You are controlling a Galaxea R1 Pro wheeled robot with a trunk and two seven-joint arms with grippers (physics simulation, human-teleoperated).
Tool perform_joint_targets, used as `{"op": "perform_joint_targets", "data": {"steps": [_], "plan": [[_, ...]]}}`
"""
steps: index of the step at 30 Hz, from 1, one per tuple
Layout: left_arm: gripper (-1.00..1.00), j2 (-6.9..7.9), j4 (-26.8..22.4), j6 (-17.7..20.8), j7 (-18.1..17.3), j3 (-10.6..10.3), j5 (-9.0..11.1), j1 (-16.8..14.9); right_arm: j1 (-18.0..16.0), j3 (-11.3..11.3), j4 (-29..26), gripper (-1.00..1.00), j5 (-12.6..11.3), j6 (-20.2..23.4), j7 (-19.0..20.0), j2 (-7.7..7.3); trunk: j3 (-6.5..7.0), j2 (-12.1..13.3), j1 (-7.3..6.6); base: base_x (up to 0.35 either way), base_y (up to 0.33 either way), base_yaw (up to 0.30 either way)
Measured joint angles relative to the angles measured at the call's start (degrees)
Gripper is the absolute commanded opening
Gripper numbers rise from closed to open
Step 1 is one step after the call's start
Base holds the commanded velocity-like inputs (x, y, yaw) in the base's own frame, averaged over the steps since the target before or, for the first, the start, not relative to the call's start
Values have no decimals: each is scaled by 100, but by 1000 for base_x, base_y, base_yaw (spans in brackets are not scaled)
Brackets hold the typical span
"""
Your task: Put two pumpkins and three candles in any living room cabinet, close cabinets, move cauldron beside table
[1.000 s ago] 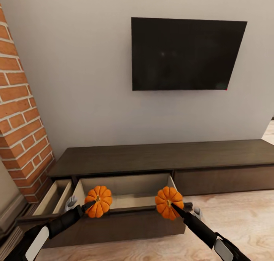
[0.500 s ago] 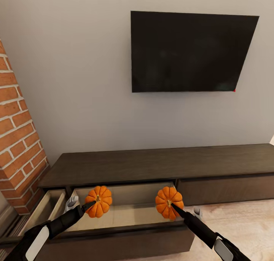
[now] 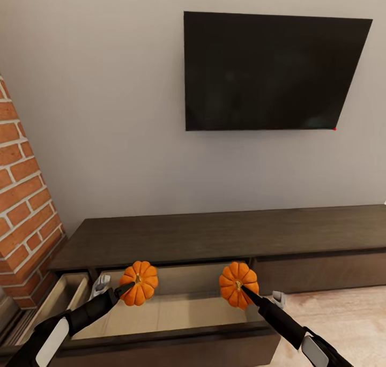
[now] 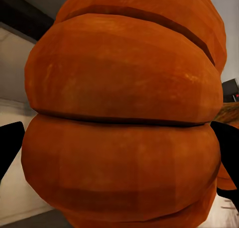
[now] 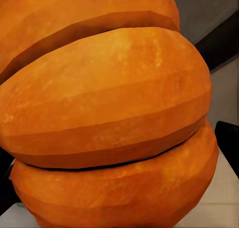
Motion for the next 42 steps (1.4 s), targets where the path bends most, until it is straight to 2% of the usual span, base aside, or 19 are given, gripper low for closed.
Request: {"op": "perform_joint_targets", "data": {"steps": [8, 11, 13, 15, 18, 20, 22, 24, 25, 27, 30, 32, 36, 40, 42], "plan": [[-100, -1, 26, 0, 32, -5, -14, 0, 0, 42, -91, -100, 78, 155, -568, 26, 0, 0, 1, 14, 0, 0], [-100, 4, 10, 2, 48, -6, -19, 0, 0, 51, -240, -100, 113, 459, -1166, 47, 0, 0, 1, 0, 0, 0], [-100, 1, 1, 0, 55, -7, -25, 0, -2, 75, -691, -100, 91, 637, -1655, 55, 1, 0, 1, 0, 0, 0], [-100, -7, -10, 1, 70, -11, -27, -2, -4, 182, -1398, -100, 64, 1032, -2270, 80, 1, 0, 1, 0, 0, 0], [-100, -25, -46, 0, 184, -16, -23, -34, -1, 404, -2204, -100, 79, 1379, -3005, 237, 1, 0, 1, 0, 0, 0], [-100, -42, -236, 32, 400, -17, 31, -71, -2, 590, -2841, -100, 38, 1618, -3556, 316, 2, 0, 0, 0, 0, 0], [-100, -99, -370, 61, 849, -28, -3, -91, 0, 746, -3292, -100, 59, 1895, -4061, 363, 0, 0, 1, 0, 0, 0], [-100, -281, -464, 80, 1312, -47, -22, -104, 1, 820, -3487, -100, 63, 2037, -4369, 443, 0, 0, 1, 0, 0, 0], [-100, -420, -573, 83, 1655, -55, -38, -109, 2, 852, -3548, -100, 62, 2090, -4509, 534, 0, 0, 1, 0, 0, 0], [-100, -598, -712, 82, 2145, -63, -56, -112, 2, 886, -3583, -100, 80, 2126, -4654, 685, 0, 0, 1, 0, 0, 0], [-100, -789, -840, 74, 2836, -73, -94, -125, 3, 1067, -3603, -100, 217, 2147, -4956, 877, -1, 1, 1, 0, 0, 0], [-100, -903, -871, 76, 3348, -98, -114, -210, 2, 1251, -3617, -100, 279, 2144, -5348, 1019, 0, 0, 1, 0, 0, 0], [-100, -1072, -877, 47, 4159, -291, -390, -263, -5, 1591, -3613, -100, 305, 2137, -6036, 1263, -1, 1, 1, 0, 0, 0], [-100, -1141, -880, 37, 4596, -331, -478, -292, -8, 1714, -3551, -100, 363, 2106, -6396, 1318, 0, 0, 1, 0, 0, 0], [-100, -1222, -878, 32, 4759, -343, -503, -301, -8, 1729, -3543, -100, 373, 2104, -6556, 1328, 0, 1, 1, 0, 0, 0]]}}
